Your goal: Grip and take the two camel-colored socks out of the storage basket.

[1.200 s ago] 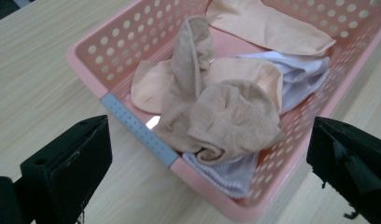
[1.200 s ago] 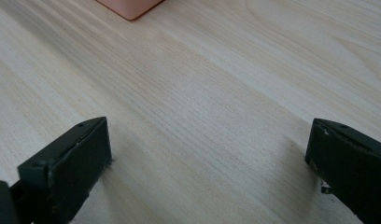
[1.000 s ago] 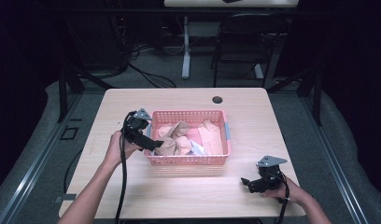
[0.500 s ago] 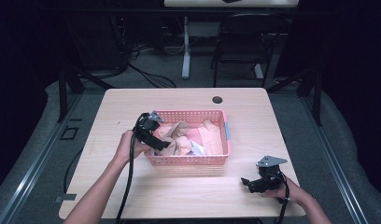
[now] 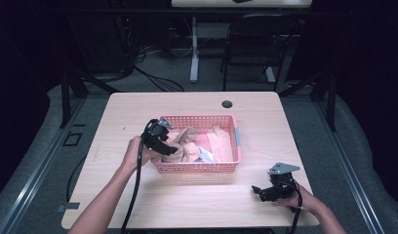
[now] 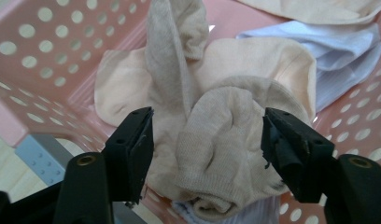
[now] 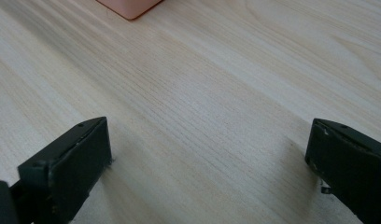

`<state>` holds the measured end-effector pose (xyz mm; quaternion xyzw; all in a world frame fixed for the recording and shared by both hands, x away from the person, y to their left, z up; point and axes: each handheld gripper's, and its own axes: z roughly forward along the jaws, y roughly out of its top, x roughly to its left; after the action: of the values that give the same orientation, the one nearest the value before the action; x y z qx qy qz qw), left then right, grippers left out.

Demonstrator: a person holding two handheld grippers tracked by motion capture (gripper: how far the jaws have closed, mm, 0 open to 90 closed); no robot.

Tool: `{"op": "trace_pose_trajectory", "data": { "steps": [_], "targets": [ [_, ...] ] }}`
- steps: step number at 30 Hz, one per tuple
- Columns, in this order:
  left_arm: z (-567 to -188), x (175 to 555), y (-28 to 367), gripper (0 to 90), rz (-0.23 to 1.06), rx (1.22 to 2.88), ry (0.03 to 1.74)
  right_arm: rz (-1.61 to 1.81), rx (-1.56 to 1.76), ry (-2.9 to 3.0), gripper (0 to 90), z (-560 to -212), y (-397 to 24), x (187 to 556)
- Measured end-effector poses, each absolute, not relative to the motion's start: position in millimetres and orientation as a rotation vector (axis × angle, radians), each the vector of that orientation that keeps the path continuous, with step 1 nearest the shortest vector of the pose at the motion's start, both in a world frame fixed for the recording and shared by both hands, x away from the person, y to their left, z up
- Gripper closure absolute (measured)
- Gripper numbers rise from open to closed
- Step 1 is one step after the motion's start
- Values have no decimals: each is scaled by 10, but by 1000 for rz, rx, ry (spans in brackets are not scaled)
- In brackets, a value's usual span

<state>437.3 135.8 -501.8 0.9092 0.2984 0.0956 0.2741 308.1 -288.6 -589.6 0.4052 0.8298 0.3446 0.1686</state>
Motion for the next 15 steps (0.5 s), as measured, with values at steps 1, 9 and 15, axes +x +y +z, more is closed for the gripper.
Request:
{"op": "trace_pose_trajectory", "data": {
  "steps": [1,9,15],
  "targets": [
    [-5036,4372,1357,368,257,2454,808,981,1152,2359,0,-5896,-2886,3081],
    [-5099,4366,1382,454,234,2472,852,972,1147,2365,0,-5893,-2891,3082],
    [-5107,4355,1376,586,235,2487,867,978,1150,2361,0,-5896,-2889,3081]
  ]
}}
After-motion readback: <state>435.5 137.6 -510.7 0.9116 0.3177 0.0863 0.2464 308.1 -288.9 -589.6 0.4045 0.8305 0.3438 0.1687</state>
